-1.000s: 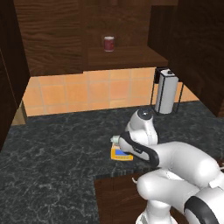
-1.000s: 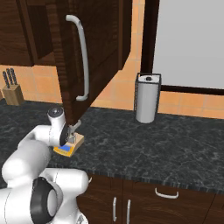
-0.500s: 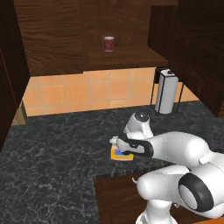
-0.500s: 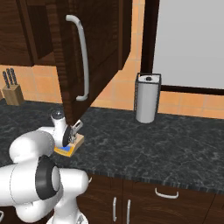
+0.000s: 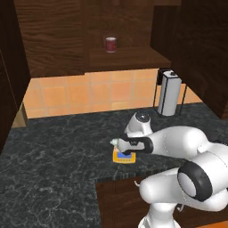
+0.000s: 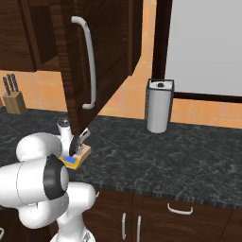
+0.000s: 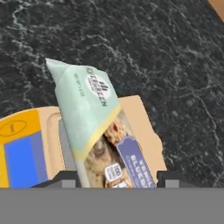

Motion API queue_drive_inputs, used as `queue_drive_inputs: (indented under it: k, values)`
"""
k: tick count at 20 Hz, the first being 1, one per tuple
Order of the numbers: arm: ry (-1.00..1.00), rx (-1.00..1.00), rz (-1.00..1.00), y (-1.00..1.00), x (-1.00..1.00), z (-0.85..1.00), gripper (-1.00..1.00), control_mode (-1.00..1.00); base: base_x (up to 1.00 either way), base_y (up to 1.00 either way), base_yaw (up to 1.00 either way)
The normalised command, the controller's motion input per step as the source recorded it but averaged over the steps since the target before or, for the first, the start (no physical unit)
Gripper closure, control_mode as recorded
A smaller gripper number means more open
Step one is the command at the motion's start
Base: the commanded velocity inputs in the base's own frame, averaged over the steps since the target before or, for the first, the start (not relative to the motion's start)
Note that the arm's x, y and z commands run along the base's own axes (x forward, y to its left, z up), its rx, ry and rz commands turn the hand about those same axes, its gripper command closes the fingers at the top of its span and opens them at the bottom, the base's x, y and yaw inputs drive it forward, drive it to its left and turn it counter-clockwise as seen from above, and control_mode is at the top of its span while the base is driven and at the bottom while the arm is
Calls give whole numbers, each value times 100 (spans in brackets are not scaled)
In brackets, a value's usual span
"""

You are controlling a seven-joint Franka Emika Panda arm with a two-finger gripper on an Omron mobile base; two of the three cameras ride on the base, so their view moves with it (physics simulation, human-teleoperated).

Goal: Pick the bar and place it on the digital scale for weighing, and close the cabinet.

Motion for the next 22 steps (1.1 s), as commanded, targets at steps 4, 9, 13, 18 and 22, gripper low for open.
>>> queue_drive_inputs:
  k: [4,9,13,18,22]
  values:
    - [0,0,0,-2,-23,-5,-100,-100,0,0,0]
    - [0,0,0,-18,-24,0,-100,-100,0,0,0]
    - [0,0,0,-26,-1,-1,-100,-100,0,0,0]
    - [-13,0,0,1,17,-8,-100,-100,0,0,0]
    - [-12,0,0,0,-3,1,-100,-100,0,0,0]
